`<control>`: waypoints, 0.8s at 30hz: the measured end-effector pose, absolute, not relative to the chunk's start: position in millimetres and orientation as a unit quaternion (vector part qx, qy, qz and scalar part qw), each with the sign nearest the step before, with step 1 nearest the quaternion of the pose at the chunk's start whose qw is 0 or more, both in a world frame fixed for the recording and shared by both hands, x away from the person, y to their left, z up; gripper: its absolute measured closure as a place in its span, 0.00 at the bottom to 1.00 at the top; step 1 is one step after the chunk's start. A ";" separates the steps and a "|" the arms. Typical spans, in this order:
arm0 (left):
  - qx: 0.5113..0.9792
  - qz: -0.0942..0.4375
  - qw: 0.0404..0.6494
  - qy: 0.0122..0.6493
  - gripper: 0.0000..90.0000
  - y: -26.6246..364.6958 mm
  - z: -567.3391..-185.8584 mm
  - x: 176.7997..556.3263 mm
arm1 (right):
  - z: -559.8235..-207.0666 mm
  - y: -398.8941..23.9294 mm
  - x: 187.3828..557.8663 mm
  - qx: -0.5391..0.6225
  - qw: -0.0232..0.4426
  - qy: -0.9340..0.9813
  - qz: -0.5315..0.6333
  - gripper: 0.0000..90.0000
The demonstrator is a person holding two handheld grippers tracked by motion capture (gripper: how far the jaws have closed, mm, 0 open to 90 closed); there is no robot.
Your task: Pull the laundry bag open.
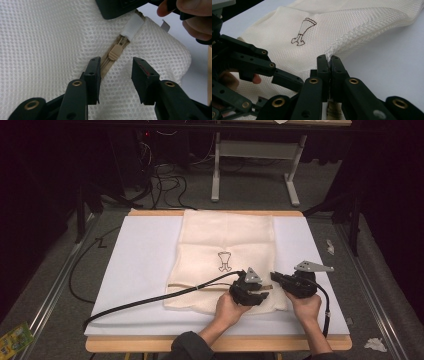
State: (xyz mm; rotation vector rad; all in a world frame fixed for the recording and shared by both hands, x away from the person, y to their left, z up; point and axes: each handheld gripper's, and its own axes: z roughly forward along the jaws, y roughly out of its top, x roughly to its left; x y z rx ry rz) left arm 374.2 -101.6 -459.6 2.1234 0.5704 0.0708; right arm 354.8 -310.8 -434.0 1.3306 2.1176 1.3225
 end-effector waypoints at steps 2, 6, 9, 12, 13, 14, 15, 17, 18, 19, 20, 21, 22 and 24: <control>0.858 0.026 0.457 0.232 0.65 -104.3 -460.0 374.5 | -434.1 -310.6 354.9 0.463 0.157 0.739 0.464 0.99; 0.857 0.019 0.456 0.238 0.64 -105.3 -464.0 377.4 | -434.6 -309.6 355.6 0.462 0.153 0.738 0.467 0.99; 0.855 0.006 0.462 0.236 0.64 -105.4 -465.2 379.2 | -434.9 -308.0 355.6 0.463 0.151 0.738 0.467 0.99; 0.851 0.008 0.479 0.216 0.68 -104.7 -464.7 377.4 | -435.1 -308.4 355.6 0.461 0.152 0.737 0.470 0.99; 0.849 0.009 0.485 0.210 0.68 -105.0 -463.9 375.5 | -435.1 -308.7 355.6 0.461 0.152 0.736 0.471 0.99; 0.849 0.009 0.485 0.210 0.68 -105.0 -463.9 375.5 | -435.0 -309.0 355.6 0.461 0.153 0.737 0.471 0.99; 0.849 0.000 0.484 0.214 0.69 -104.7 -464.4 377.9 | -435.1 -309.4 356.2 0.459 0.152 0.738 0.471 0.99; 0.851 0.001 0.478 0.218 0.69 -103.9 -464.7 381.4 | -434.3 -309.0 358.3 0.458 0.152 0.739 0.469 0.99; 0.852 0.005 0.476 0.218 0.69 -103.2 -464.2 381.9 | -434.4 -309.4 359.4 0.458 0.151 0.739 0.471 0.99; 0.851 0.006 0.477 0.218 0.69 -103.1 -464.0 381.4 | -434.6 -309.4 360.0 0.460 0.147 0.737 0.473 0.99; 0.851 0.010 0.477 0.218 0.69 -104.0 -464.8 380.0 | -434.5 -309.1 359.9 0.460 0.147 0.737 0.473 0.99; 0.851 0.011 0.475 0.223 0.69 -104.7 -466.1 379.9 | -434.7 -309.0 359.1 0.457 0.150 0.737 0.475 0.99; 0.851 0.011 0.475 0.223 0.68 -104.7 -466.1 379.9 | -434.7 -309.0 359.1 0.457 0.150 0.737 0.475 0.99; 0.855 0.001 0.459 0.243 0.67 -107.4 -473.2 385.2 | -438.3 -308.5 357.3 0.456 0.150 0.740 0.471 0.99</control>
